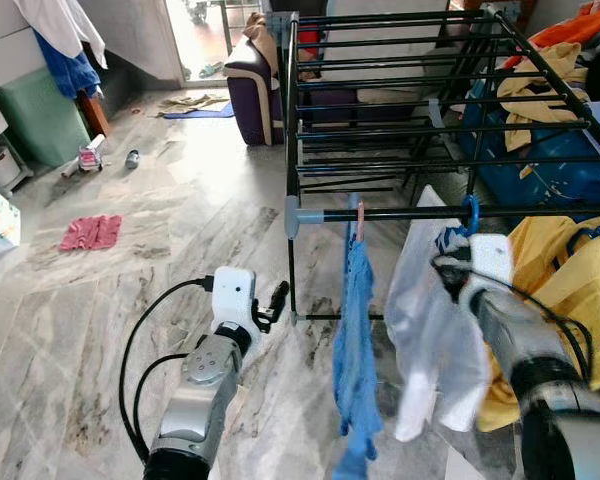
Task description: Hang hanger
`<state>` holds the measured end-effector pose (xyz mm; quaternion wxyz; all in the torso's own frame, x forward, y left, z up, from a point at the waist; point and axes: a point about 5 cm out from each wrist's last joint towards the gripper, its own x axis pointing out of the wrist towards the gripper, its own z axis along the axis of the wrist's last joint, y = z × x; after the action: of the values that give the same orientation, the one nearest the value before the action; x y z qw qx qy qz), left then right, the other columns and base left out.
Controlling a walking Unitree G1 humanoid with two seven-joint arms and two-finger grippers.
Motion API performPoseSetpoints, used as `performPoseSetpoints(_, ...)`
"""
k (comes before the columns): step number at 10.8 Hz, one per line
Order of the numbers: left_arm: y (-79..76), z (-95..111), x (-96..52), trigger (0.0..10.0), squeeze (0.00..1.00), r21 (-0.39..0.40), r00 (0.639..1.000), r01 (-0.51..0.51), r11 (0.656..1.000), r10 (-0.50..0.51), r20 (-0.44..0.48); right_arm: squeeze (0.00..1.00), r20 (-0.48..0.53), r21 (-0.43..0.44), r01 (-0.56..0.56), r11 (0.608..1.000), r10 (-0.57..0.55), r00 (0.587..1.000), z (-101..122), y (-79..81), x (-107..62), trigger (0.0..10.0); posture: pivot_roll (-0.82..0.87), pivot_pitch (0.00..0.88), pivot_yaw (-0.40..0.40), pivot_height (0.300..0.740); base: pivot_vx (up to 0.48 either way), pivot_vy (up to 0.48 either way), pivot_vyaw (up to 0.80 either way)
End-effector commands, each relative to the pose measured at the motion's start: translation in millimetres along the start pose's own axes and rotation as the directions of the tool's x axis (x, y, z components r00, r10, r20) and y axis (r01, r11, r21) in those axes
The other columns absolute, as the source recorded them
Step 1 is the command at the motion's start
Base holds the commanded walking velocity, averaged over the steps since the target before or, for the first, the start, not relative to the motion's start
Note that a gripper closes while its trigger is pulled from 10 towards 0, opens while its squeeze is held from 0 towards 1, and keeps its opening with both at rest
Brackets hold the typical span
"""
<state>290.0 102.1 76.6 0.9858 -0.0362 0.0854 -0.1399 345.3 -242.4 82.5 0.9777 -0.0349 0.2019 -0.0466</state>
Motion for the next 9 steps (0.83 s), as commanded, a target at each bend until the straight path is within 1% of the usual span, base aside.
performPoseSetpoints(1,6.1,3,-5.6,10.0,0.00,0.023,1.000,-0.020,1.000,0.020,0.016,1.00,0.066,0.006,0.037,0.999,-0.037,0.997,6,-4.4,-4.7,10.0,0.00,0.000,0.028,0.740,0.000,0.000,0.00)
performPoseSetpoints(2,17.0,0,-14.8,10.0,0.00,0.041,0.998,-0.069,0.997,0.069,0.016,1.00,0.138,0.011,0.042,0.999,-0.043,0.989,6,-5.6,-16.2,10.0,0.00,0.000,0.031,0.740,0.000,0.000,0.00)
performPoseSetpoints(3,24.3,0,-19.2,10.0,0.00,0.035,0.995,-0.095,0.995,0.094,0.021,1.00,0.196,0.017,0.026,1.000,-0.029,0.980,6,-2.3,-25.2,10.0,0.00,0.000,0.033,0.740,0.000,0.000,0.00)
performPoseSetpoints(4,30.2,1,-24.0,10.0,0.00,0.066,0.994,-0.109,0.992,0.107,0.033,1.00,0.256,0.007,0.014,1.000,-0.015,0.966,3,1.6,-37.8,10.0,0.00,0.000,0.035,0.740,0.000,0.000,0.00)
performPoseSetpoints(5,33.9,-3,-28.4,10.0,0.00,0.082,0.993,-0.120,0.989,0.119,0.021,1.00,0.296,0.049,0.001,0.999,-0.015,0.955,-1,4.9,-53.6,10.0,0.00,0.000,0.035,0.740,0.000,0.000,0.00)
performPoseSetpoints(7,38.4,-5,-33.0,10.0,0.00,0.081,0.992,-0.129,0.988,0.129,0.010,1.00,0.327,0.076,-0.017,0.997,-0.009,0.945,-9,12.7,-75.9,10.0,-0.01,0.000,0.037,0.740,0.000,0.000,0.00)
performPoseSetpoints(8,41.7,-6,-33.8,10.0,0.00,0.082,0.991,-0.133,0.988,0.133,0.001,1.00,0.328,0.092,-0.044,0.995,0.012,0.945,-18,23.4,-88.8,10.0,-0.01,0.000,0.037,0.740,0.000,0.000,0.00)
performPoseSetpoints(9,42.5,-6,-32.1,10.0,0.00,0.087,0.991,-0.132,0.987,0.132,-0.002,1.00,0.325,0.103,-0.064,0.993,0.027,0.945,-23,32.2,-93.6,10.0,-0.01,0.000,0.038,0.740,0.000,0.000,0.00)
